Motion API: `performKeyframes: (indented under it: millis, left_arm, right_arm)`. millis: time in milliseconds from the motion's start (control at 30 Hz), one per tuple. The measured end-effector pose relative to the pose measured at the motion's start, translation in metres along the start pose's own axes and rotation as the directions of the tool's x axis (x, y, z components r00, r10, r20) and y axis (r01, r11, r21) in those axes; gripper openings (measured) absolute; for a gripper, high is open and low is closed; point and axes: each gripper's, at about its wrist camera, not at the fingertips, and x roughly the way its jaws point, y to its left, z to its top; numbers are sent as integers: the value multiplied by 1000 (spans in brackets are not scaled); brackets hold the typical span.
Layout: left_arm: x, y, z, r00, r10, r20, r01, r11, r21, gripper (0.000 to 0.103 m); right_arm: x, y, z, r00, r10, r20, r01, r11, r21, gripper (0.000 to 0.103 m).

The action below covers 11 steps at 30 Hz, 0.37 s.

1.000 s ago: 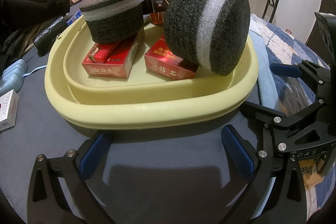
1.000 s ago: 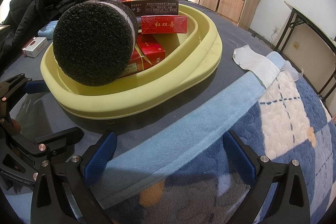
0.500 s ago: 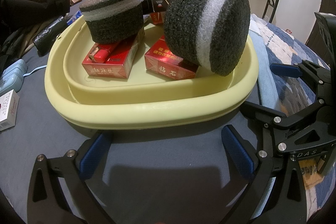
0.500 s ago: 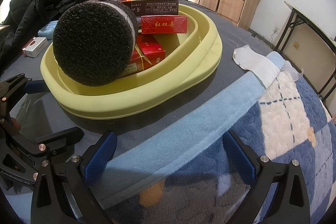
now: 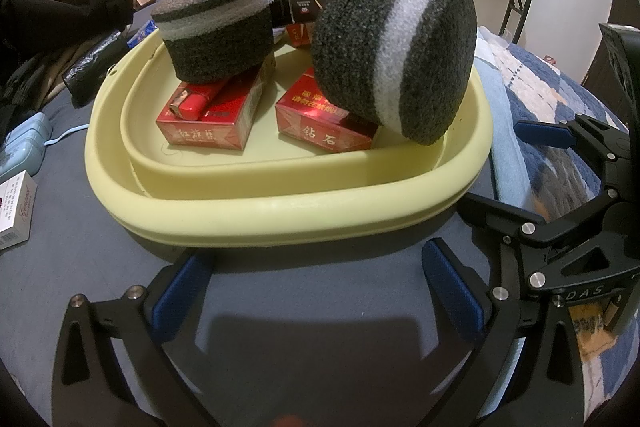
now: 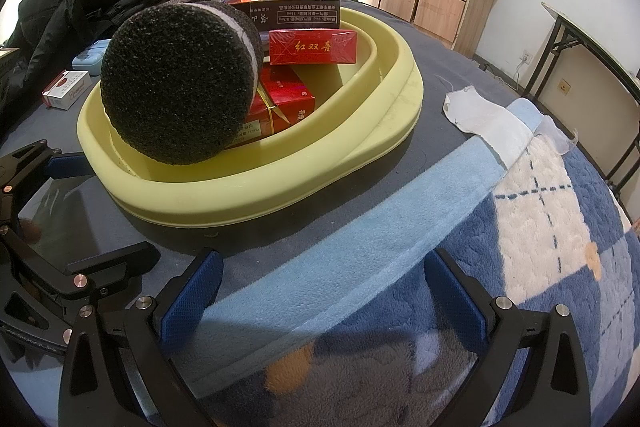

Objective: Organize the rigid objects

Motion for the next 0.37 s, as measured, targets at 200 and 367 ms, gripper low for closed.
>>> performKeyframes:
  millis: [200, 367]
  left_arm:
    - [0, 0, 0, 1000, 0, 0, 0, 1000, 0, 103]
    - [0, 0, 0, 1000, 0, 0, 0, 1000, 0, 103]
  right_arm:
    - [0, 0, 0, 1000, 0, 0, 0, 1000, 0, 103]
    - [0, 0, 0, 1000, 0, 0, 0, 1000, 0, 103]
